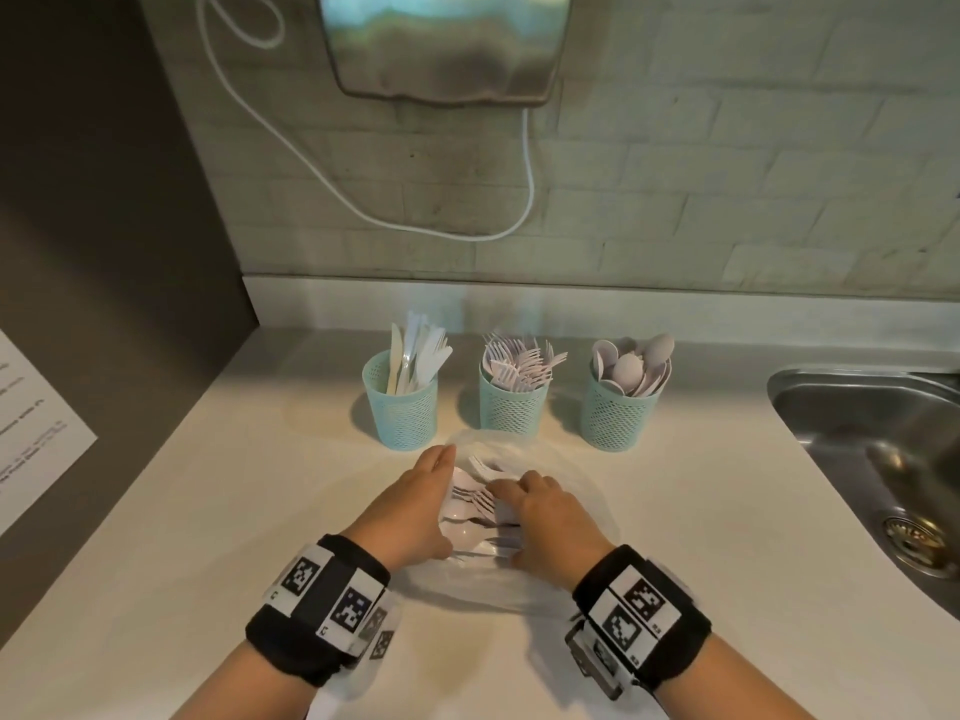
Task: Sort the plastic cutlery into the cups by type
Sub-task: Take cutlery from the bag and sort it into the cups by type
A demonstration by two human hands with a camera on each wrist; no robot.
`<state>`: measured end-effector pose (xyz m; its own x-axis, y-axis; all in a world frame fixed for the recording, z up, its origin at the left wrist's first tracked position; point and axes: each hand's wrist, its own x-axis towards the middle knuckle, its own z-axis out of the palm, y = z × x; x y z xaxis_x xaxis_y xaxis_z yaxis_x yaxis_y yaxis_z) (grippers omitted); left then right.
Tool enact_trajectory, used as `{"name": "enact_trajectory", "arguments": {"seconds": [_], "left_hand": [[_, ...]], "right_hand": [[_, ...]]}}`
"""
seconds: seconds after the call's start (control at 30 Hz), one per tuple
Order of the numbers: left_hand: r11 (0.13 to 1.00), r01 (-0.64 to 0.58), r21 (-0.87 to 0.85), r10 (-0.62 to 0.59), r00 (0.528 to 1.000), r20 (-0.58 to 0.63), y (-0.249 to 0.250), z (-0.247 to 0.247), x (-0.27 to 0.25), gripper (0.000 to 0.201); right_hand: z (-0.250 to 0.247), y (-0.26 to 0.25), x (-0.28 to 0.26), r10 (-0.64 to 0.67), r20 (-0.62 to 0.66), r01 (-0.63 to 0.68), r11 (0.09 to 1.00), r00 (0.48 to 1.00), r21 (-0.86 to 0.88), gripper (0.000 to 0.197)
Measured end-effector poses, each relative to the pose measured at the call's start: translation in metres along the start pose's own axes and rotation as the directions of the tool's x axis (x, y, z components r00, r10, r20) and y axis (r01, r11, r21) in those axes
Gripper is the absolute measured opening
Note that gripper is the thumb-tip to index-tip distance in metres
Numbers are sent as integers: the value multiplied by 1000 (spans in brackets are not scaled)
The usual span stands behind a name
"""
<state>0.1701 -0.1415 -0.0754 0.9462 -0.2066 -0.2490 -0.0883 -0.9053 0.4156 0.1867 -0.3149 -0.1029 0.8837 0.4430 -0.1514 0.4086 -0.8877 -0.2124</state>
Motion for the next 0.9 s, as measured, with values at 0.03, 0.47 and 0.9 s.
{"name": "enact_trajectory", "arguments": {"seconds": [0.03,0.47,0.9], "left_hand": [[1000,-1,-12,1,1000,-14,-3,0,0,109],[981,-35,-191,40,999,23,-21,12,6,117],[954,-62,-292,76,996,38,-24,13,8,117]], "right_hand": [[1,0,1,20,-37,-20,1000,999,4,74],[5,-4,14,11,4,-11,998,1000,63,83],[6,-5,24,31,87,-42,992,996,123,91]]}}
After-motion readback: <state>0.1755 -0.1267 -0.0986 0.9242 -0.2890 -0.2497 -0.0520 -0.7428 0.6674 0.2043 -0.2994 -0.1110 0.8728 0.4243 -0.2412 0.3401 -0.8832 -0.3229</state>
